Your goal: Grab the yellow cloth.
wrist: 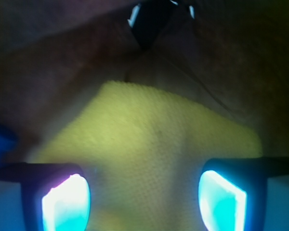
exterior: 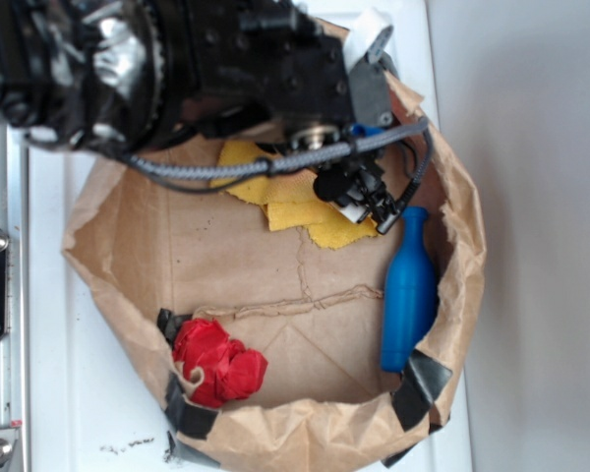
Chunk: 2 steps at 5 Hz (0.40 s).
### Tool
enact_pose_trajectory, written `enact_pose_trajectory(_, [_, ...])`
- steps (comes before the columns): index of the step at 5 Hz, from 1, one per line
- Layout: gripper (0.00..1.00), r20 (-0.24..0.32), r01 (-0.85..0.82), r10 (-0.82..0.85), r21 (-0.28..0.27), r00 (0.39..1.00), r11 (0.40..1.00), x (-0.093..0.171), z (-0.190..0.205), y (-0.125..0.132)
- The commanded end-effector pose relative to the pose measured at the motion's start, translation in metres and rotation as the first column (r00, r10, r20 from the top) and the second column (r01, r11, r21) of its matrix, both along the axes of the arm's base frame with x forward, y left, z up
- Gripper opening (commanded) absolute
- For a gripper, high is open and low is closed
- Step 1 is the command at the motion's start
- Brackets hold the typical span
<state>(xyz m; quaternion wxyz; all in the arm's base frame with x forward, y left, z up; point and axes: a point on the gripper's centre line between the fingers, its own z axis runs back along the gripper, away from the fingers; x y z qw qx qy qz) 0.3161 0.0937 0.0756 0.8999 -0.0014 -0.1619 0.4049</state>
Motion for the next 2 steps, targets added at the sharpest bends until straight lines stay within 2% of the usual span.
enact_pose_trajectory(1, [1.0,0.05,-0.022,0.017,0.095,0.999,0.995,-0.0012,-0.0012,0.0111])
enact_pose_trajectory(2, [1.0,0.046,-0.021,0.017,0.104,0.999,0.994,0.0022,-0.0046,0.0112])
